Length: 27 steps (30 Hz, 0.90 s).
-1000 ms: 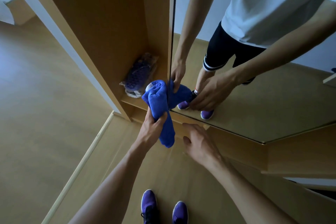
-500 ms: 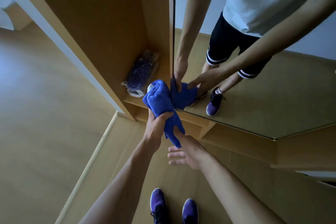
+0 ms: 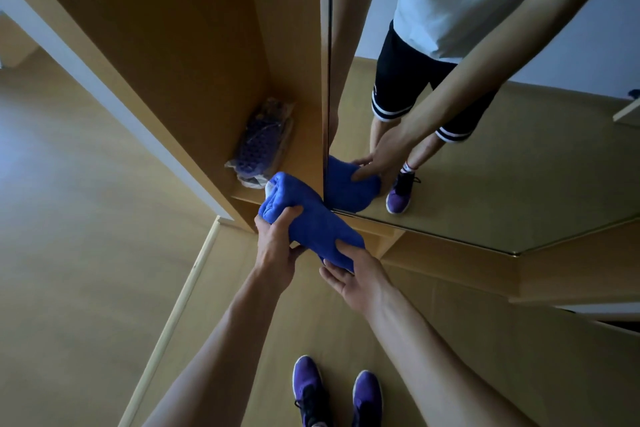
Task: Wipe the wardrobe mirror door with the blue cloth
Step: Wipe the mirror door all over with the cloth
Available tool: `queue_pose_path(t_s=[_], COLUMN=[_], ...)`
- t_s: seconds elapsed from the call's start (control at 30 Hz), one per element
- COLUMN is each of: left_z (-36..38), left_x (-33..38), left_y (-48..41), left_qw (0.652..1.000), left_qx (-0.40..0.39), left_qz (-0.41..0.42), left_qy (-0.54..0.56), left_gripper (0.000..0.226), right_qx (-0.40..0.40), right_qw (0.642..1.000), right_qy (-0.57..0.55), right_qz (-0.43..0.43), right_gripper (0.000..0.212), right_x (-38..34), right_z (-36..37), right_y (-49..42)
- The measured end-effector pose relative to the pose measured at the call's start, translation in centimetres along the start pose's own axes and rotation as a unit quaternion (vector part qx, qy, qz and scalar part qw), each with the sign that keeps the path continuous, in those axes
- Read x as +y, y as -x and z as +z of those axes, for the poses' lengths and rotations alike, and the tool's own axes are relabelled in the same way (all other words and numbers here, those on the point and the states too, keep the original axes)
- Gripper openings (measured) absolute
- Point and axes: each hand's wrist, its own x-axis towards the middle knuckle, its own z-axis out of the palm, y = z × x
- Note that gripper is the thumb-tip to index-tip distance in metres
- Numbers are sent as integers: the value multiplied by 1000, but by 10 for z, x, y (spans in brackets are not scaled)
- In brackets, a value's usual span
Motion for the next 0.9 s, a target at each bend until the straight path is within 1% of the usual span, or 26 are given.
queue_pose_path(t_s=[0.13, 0.23, 0.27, 0.33, 0.4, 0.5, 0.6, 0.67, 0.73, 0.77, 0.8, 0.83, 0.9], left_z=[4, 6, 5, 6, 7, 8, 4, -1, -6, -8, -10, -11, -6], left_x=[-2, -5, -6, -10, -14, -21, -18, -11, -2, 3, 9, 16, 36], left_y=[0, 4, 4, 6, 10, 15, 14, 11, 7, 6, 6, 6, 9], left_qw=[999, 996, 995, 992, 989, 990, 996, 998, 991, 978, 958, 941, 920], left_qx=[26, 37, 42, 49, 60, 52, 32, 27, 31, 37, 39, 29, -40], left_qz=[-11, -12, -12, -10, -24, -56, -59, -52, -36, -19, 9, 54, 169], left_qy=[47, 75, 90, 118, 131, 117, 59, -13, -125, -205, -283, -333, -351], left_gripper=[61, 72, 73, 66, 57, 54, 51, 50, 45, 43, 45, 50, 65], right_qx=[1, 9, 3, -8, -15, -34, -32, -17, -18, -31, -42, -45, -18], right_qw=[1000, 999, 999, 998, 996, 993, 992, 990, 986, 984, 981, 979, 974], right_qy=[-19, -21, -26, -43, -63, -88, -113, -142, -167, -178, -186, -198, -227], right_qz=[0, 32, 41, 54, 65, 72, 45, 11, -9, -11, -16, -21, -14], right_gripper=[40, 48, 48, 48, 52, 60, 48, 41, 38, 36, 33, 31, 27], right_x=[4, 4, 4, 4, 7, 9, 9, 8, 8, 9, 10, 11, 14], right_z=[3, 5, 6, 9, 14, 23, 33, 37, 40, 41, 42, 44, 47], right_y=[1, 3, 4, 6, 6, 3, 0, -1, -2, -2, -1, 0, 1])
